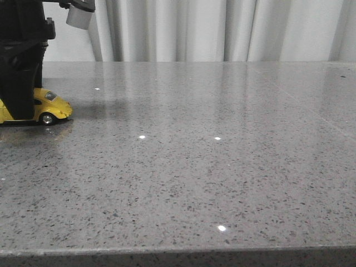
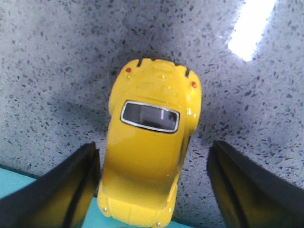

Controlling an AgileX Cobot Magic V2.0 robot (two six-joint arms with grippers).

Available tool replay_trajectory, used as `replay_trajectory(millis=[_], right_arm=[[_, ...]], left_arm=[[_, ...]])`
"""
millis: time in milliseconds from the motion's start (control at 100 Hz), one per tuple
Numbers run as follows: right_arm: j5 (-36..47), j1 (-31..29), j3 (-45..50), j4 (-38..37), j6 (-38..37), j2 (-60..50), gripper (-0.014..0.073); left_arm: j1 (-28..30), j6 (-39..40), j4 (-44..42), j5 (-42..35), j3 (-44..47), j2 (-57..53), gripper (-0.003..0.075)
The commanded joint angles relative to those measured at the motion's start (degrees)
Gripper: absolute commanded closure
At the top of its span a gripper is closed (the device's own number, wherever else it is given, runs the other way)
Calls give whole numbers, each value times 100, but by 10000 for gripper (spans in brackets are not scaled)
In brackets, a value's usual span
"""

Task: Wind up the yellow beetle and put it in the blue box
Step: 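Lower the left gripper over the yellow car and close on it, then lift the yellow car with the left gripper over the blue box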

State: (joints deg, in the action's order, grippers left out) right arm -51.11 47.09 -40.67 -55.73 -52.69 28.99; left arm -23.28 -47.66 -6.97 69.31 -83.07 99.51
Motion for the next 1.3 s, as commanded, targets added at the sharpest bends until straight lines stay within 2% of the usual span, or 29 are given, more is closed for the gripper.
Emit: replay_trajectory(millis=[0,140,220,360,710,900,1010,1290], right_arm=[[226,-51,-123,-335,28,30,158],[226,-51,-123,-335,28,30,158],[226,-51,-123,-335,28,30,158],[226,-51,-123,-340,28,30,158],[236,-51,-123,-368,28,30,158],[236,-51,-123,-380,28,30,158],[236,-51,-123,-380,28,30,158],[236,-51,-123,-380,28,30,158]], left_arm=[[7,-5,-25,-64,-130,-249,347],[7,-5,-25,-64,-130,-249,551],[7,-5,-25,-64,-130,-249,639],[-3,-5,46,-76,-210,-298,723],[-3,-5,1639,23,-1534,-721,729],[138,403,1682,23,-2056,-1083,729],[570,803,1636,23,-2094,-1310,729],[2290,1665,1698,300,-2083,-1632,729]])
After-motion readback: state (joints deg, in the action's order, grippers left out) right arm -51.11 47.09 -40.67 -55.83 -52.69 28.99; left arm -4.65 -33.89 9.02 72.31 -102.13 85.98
